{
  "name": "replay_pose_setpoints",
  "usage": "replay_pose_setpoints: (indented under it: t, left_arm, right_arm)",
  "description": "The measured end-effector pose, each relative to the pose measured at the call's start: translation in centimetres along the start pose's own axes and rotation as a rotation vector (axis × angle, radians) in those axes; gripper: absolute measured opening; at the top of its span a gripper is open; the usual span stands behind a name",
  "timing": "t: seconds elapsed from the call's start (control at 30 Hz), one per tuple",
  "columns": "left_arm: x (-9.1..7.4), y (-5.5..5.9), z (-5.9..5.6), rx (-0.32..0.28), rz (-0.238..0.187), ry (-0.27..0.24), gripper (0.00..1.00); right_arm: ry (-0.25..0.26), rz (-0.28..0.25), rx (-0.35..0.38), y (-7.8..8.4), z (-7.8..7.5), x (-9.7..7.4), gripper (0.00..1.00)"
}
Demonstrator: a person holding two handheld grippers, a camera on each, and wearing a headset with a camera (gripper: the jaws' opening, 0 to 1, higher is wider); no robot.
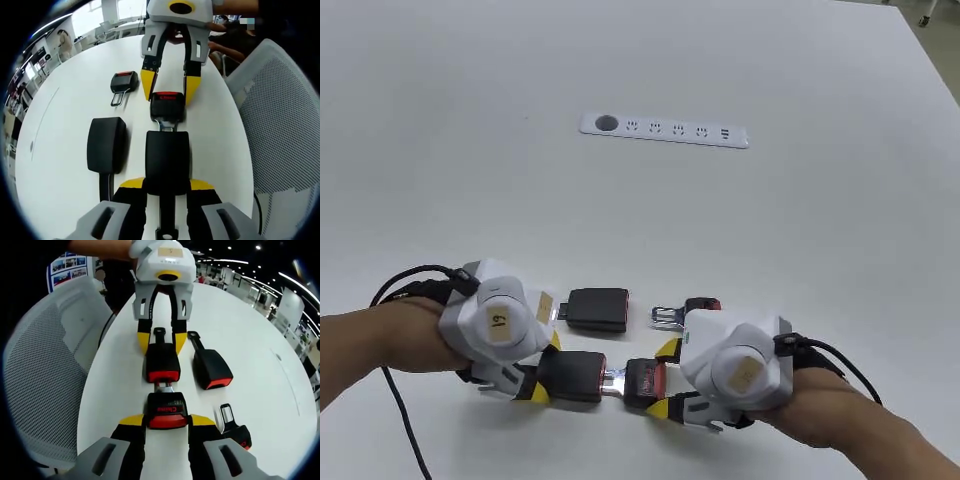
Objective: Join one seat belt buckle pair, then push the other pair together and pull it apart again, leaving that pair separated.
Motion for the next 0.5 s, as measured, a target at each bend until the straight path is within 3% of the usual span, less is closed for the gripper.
replay_pose_setpoints:
  t: [0.5]
  left_arm:
    - [-0.1,-0.17,-0.17,0.002,0.001,0.004,0.3]
  right_arm:
    - [-0.016,0.012,0.007,-0.21,0.01,0.21,0.28]
Point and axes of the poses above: the centre of the closed fingertips' face, and the gripper's own axes: x roughly forward along the fingers, z roughly to its left, y roughly out of its underside, the point moved 2 cm from there along -x, roughly backward along the fingers, and after that the axes turned 11 degrees about -x, right-handed, at the moved point
